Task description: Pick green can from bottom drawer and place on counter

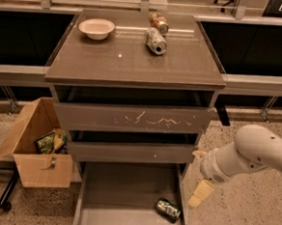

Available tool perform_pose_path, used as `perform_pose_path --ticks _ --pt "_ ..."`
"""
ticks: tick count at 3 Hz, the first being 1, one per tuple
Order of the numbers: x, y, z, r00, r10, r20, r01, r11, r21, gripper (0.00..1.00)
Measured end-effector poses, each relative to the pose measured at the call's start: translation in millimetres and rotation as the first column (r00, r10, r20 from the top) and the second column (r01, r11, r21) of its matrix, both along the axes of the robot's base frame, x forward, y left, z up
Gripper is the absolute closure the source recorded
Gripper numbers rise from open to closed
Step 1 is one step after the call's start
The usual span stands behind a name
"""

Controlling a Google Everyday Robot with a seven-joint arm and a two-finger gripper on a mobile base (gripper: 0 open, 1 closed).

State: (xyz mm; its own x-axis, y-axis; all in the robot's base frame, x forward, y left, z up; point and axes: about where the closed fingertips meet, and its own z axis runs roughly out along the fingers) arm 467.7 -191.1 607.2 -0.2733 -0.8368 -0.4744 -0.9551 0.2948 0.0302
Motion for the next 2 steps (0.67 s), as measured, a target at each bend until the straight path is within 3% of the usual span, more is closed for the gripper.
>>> perform_pose_path --ticks 1,2 --pt "19.9 -11.2 -83.8 0.9998 0.014 0.016 -0.014 1.000 -0.020 0.00" --pt "29.3 -14.4 -140.1 0.9999 0.015 0.000 -0.015 0.999 -0.032 0.00"
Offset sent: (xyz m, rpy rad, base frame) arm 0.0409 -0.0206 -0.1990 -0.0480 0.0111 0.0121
